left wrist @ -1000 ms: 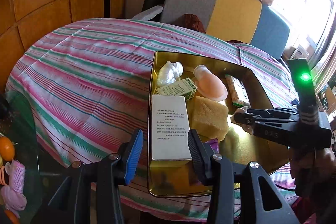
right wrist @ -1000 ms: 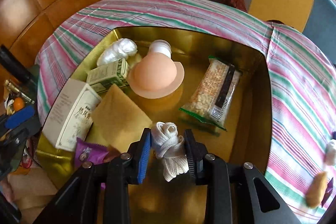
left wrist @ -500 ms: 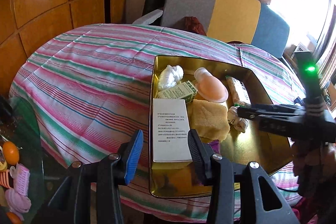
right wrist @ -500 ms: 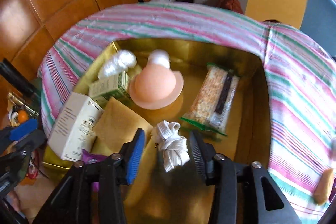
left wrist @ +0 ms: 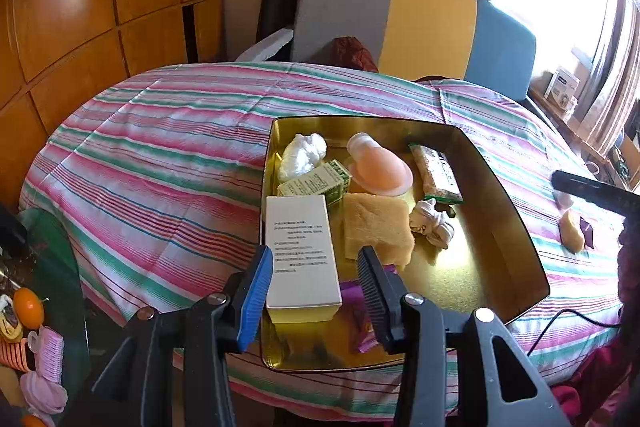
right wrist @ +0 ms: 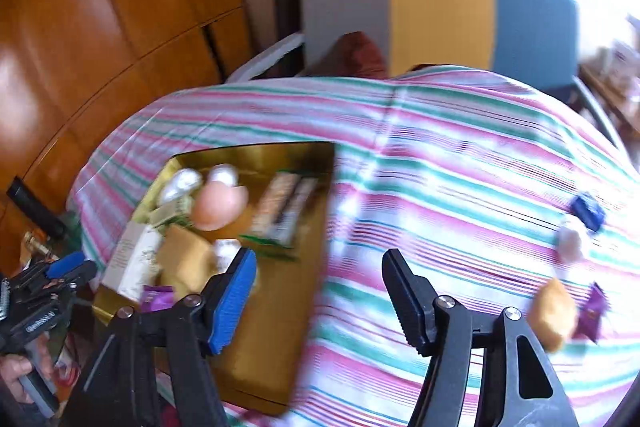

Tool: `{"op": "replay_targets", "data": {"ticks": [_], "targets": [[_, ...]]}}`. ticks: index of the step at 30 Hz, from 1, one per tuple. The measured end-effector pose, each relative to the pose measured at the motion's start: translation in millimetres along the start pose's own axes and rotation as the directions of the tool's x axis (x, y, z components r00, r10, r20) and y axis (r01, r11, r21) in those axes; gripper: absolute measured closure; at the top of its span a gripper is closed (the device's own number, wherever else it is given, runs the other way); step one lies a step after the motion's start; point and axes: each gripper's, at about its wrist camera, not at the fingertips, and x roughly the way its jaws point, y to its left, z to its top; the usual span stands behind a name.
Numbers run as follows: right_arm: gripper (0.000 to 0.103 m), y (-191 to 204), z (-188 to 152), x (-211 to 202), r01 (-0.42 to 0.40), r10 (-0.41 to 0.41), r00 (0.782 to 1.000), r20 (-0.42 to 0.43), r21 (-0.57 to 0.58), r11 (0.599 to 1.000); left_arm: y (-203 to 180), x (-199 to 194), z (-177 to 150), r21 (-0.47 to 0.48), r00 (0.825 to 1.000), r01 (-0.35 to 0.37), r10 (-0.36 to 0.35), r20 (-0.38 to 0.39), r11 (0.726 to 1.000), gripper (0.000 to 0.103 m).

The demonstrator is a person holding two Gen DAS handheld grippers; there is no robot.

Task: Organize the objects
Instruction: 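Move both tools back toward the remaining items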

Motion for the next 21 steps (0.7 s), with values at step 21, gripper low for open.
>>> {"op": "replay_targets", "data": {"ticks": [21], "targets": [[0.034, -249.4, -54.1, -57.9, 0.393, -0.433, 0.901, -0.017, 0.453, 0.8, -88.0, -6.4, 25.4, 0.221, 0.998, 0.051, -0.057, 0.023, 0.974, 0.059]]}}
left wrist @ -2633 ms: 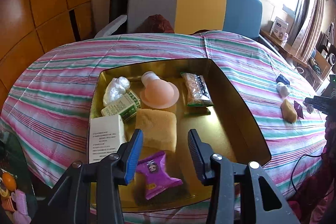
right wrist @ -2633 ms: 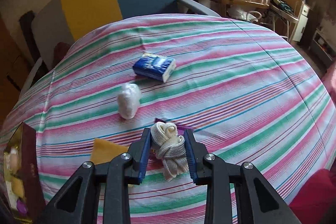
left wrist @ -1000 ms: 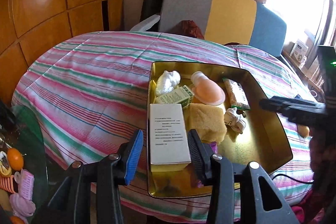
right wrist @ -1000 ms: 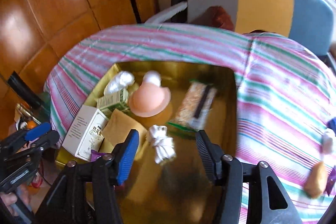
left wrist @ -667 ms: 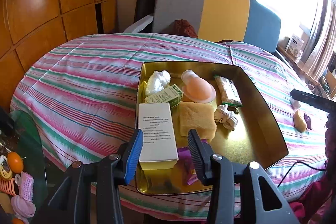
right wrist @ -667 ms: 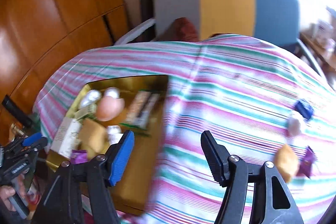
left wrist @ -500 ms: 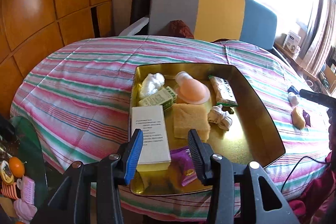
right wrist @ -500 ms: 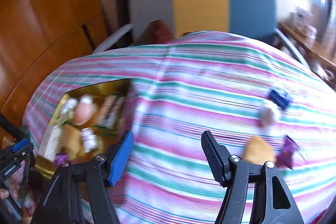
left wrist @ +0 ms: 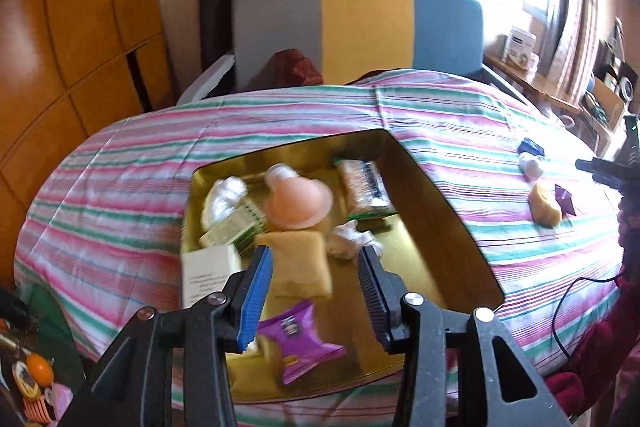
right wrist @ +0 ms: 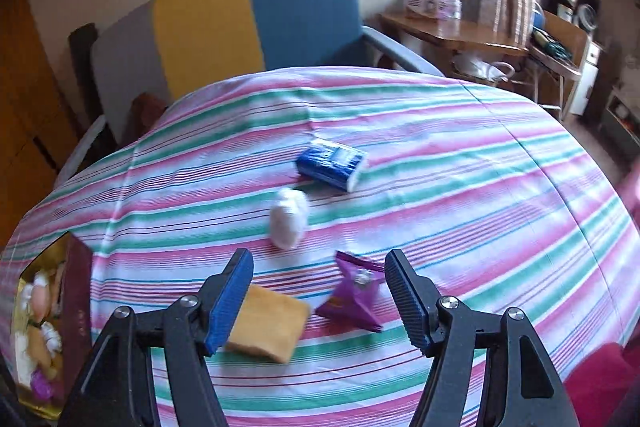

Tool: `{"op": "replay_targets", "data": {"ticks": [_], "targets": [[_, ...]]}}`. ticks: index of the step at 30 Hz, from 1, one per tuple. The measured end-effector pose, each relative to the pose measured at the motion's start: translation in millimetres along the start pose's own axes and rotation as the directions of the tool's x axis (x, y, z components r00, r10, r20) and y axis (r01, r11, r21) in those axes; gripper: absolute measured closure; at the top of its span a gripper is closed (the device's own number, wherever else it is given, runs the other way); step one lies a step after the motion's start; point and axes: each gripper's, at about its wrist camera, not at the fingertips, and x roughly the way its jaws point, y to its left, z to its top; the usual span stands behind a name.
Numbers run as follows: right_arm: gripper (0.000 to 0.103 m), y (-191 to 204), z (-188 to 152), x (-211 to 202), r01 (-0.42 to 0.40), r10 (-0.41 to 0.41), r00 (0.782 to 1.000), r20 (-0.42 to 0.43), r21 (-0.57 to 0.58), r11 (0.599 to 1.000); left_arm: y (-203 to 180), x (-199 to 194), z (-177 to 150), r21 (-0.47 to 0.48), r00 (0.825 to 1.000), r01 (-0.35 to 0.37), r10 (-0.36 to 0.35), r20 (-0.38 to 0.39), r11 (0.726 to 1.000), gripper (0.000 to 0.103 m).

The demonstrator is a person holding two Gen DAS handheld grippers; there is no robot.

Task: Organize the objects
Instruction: 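Move both tools back toward the remaining items, then grasp the second yellow sponge with the left gripper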

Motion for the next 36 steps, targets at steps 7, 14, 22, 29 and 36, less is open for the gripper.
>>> {"op": "replay_targets", "data": {"ticks": [7, 14, 22, 29, 36], "targets": [[0.034, -49.0, -0.3, 14.2, -0.021, 0.038, 0.997, -0.063, 0.247, 0.969, -49.9, 6.7, 21.5, 0.104, 0.998, 0.06, -0.062, 0.007, 0.993, 0.059], [0.03, -53.1, -3.1, 15.4, -0.04, 0.062, 0.996, -0.069, 0.285, 0.958, -105.0, 11.2, 36.1, 0.201, 0.991, 0.127, -0.131, 0.006, 0.971, 0.059], [0.028, -66.3, -6.6, 15.3, -0.059, 0.09, 0.993, -0.073, 0.352, 0.934, -157.1, 21.0, 41.9, 0.28, 0.981, 0.194, -0.194, -0.029, 0.94, 0.059], [0.028, -72.1, -7.0, 15.8, -0.062, 0.098, 0.992, -0.076, 0.381, 0.922, -188.6, 38.6, 44.6, 0.296, 0.969, 0.248, -0.233, -0.085, 0.922, 0.059], [0.028, -86.1, -6.8, 14.0, -0.056, 0.092, 0.994, -0.06, 0.446, 0.893, -217.5, 60.1, 46.5, 0.268, 0.946, 0.317, -0.284, -0.157, 0.91, 0.059]]}}
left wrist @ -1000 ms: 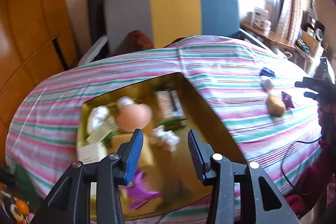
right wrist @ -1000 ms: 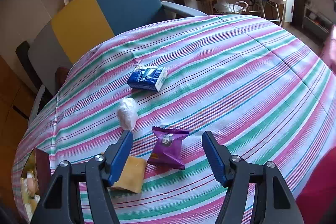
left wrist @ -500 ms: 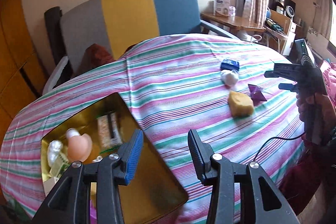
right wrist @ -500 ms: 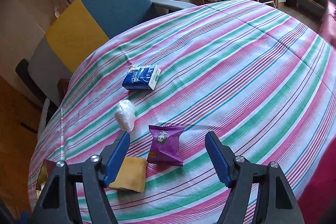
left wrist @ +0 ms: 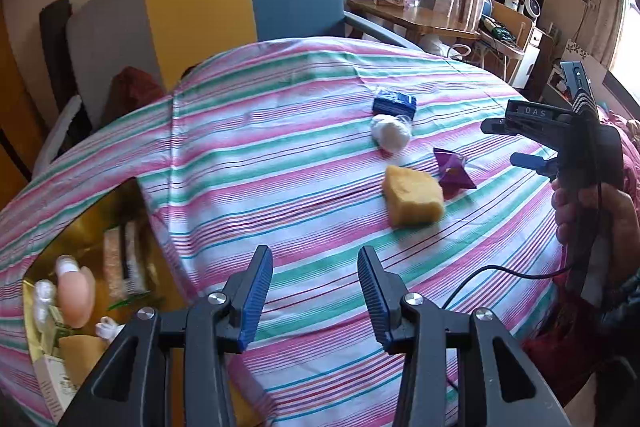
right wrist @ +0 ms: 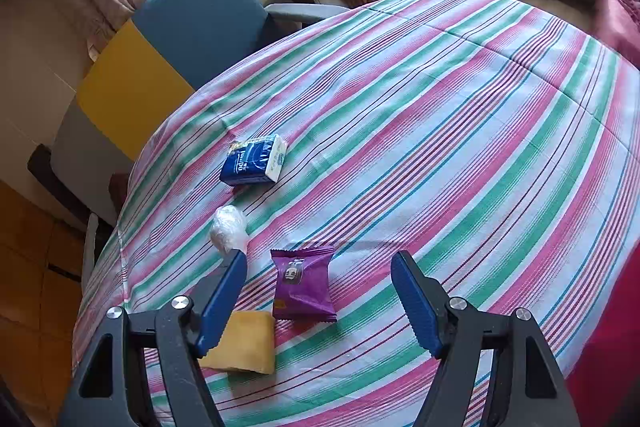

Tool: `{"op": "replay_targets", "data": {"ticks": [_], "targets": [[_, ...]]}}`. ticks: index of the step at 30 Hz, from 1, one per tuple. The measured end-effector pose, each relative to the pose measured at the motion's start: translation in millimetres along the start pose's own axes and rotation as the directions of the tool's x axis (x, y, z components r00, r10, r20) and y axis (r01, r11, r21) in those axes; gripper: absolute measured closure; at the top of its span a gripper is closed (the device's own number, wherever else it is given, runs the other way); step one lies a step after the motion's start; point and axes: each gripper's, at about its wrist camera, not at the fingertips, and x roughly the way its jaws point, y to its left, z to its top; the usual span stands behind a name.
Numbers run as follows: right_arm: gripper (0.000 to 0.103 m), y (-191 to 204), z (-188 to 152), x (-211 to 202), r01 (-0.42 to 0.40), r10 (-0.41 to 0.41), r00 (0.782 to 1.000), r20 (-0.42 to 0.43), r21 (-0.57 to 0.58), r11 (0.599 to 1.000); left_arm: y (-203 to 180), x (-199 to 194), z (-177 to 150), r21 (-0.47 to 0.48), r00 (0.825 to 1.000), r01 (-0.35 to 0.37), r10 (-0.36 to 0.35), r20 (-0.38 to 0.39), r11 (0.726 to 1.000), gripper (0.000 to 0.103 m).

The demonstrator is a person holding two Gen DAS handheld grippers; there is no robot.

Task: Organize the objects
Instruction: 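Grasp the second yellow sponge with the left gripper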

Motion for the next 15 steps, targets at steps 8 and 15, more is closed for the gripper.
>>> {"op": "replay_targets", "data": {"ticks": [8, 15], "targets": [[0.027, -6.6, 3.0, -0.2, -0.038, 0.038, 0.999, -0.004, 0.049, 0.998, -40.7, 39.2, 23.3, 0.031, 0.996, 0.078, -0.076, -0.05, 0.996, 0.056], [0.025, -9.6, 2.9, 2.9, -0.069, 0.071, 0.997, -0.026, 0.072, 0.995, -72.8, 79.5, 35.8, 0.09, 0.987, 0.128, -0.118, -0.109, 0.988, 0.033]]}}
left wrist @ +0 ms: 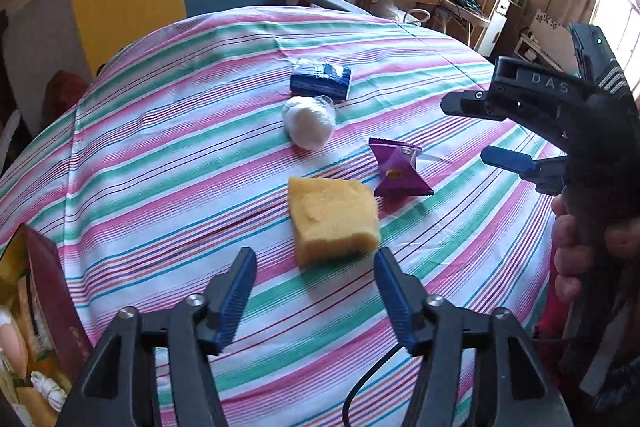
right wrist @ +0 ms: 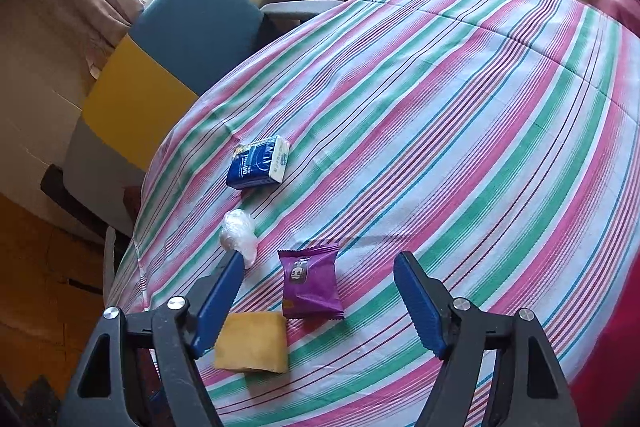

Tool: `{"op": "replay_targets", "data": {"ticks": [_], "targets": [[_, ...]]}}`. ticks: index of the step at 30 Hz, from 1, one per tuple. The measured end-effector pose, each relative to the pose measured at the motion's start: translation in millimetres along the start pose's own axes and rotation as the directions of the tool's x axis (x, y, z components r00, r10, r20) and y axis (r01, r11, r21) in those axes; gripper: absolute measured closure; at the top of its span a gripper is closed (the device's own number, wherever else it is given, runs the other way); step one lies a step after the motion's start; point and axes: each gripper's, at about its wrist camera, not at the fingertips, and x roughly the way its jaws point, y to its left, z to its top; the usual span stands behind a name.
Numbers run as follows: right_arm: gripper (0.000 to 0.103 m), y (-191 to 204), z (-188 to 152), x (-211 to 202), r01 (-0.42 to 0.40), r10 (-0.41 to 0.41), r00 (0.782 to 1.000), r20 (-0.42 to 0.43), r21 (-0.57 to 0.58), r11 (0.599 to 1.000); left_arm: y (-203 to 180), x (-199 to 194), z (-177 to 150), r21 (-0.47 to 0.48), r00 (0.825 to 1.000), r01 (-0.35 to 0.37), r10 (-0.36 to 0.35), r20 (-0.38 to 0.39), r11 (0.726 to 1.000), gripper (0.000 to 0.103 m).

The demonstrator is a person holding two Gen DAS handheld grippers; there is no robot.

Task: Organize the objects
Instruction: 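Grasp the second yellow sponge with the left gripper, then lift the yellow sponge toward the tray while the right gripper grasps the purple snack packet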

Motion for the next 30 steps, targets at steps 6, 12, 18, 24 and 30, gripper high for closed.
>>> {"op": "replay_targets", "data": {"ticks": [6, 12, 18, 24, 30], "targets": [[0.025, -1.8, 0.5, 2.4, -0.007, 0.008, 1.0, -0.013, 0.014, 1.0, -15.8, 31.3, 15.3, 0.047, 0.999, -0.004, 0.006, -0.032, 0.999, 0.028], [0.024, -0.9, -0.1, 6.1, -0.007, 0.007, 0.999, -0.031, 0.006, 1.0, -23.7, 61.8, 26.3, 0.079, 0.997, -0.034, 0.04, -0.069, 0.996, 0.026], [0.024, 2.9, -0.3, 11.3, 0.032, -0.033, 0.999, -0.037, -0.03, 0.999, -6.0, 72.4, 23.8, -0.014, 0.996, 0.032, -0.033, -0.08, 0.999, 0.036], [0.024, 9.6, -2.5, 18.7, 0.073, -0.077, 0.996, -0.047, -0.088, 0.993, 8.8, 42.1, 4.6, -0.051, 0.998, 0.053, -0.055, -0.041, 0.997, 0.039], [0.027, 17.0, -7.5, 28.6, 0.112, -0.125, 0.989, -0.074, -0.152, 0.982, 19.0, -2.6, -23.0, -0.055, 0.999, 0.049, -0.049, 0.013, 0.997, 0.039]]}}
